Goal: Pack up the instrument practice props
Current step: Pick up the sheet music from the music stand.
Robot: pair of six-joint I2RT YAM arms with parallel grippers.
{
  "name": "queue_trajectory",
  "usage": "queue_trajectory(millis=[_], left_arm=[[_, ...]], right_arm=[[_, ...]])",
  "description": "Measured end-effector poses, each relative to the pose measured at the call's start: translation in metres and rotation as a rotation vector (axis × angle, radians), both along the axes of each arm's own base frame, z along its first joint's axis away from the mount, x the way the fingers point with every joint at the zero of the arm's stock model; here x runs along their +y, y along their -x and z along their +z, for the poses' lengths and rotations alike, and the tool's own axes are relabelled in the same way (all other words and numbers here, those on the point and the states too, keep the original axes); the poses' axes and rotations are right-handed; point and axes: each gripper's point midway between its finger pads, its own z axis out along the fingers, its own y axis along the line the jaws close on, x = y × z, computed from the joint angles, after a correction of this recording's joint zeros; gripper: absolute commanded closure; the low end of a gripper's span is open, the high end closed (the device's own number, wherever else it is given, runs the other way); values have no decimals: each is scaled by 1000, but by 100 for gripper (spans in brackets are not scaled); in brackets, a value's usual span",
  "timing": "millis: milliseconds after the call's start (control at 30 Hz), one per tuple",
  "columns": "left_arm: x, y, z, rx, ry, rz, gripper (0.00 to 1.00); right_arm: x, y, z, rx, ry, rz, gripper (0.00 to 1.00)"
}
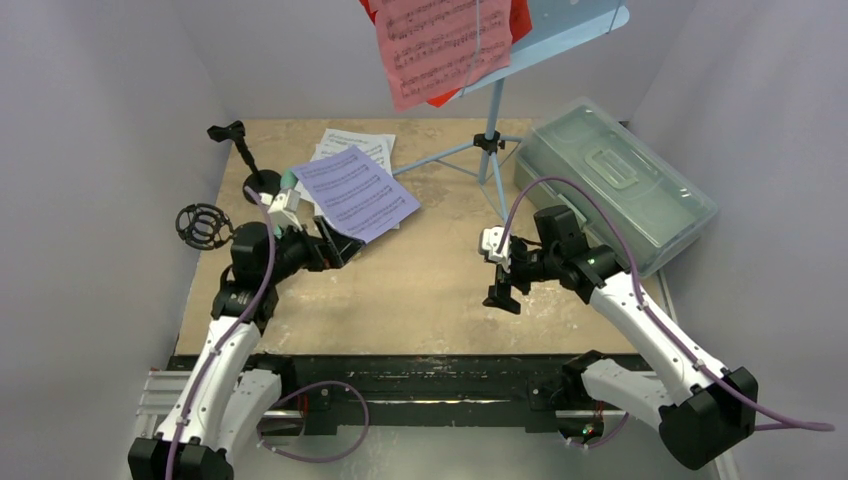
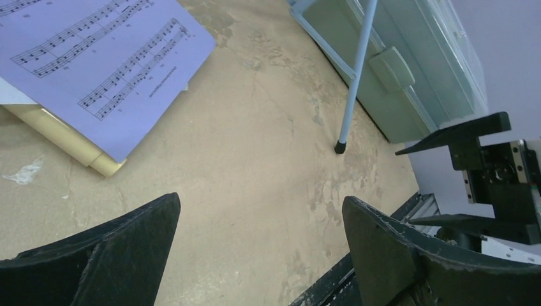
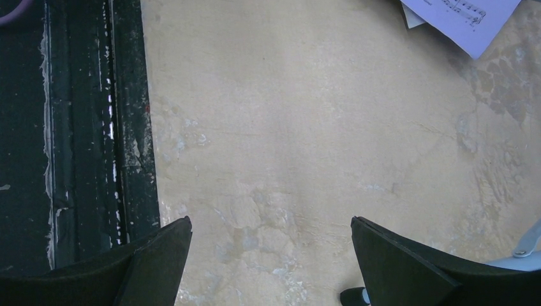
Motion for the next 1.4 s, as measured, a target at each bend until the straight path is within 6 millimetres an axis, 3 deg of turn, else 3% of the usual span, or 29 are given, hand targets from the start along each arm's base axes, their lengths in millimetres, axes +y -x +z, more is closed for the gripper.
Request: queue_trajectory(millis=[233,567,833,1067,1200,1400], left_arm=[[-13,23,13,-83,57,-84,2],[-50,57,43,-218,116,-254,2],[-64,67,48,-225,158,-306,2],[-73,73,65,-253,213,-340,1],[-79,76,88,-289,241,-364,1],[-84,77,144,-400,298,-386,1]], right_arm=[[0,-1,-2,7,6,-3,1],[-2,-4,-6,13,22,-14,1],[-2,-4,-6,9,19,-14,1],[-2,-5,-6,8,19,-14,1],[-1,-5,-6,8,19,-14,1],[-2,-6,-10,20,28,-16,1]])
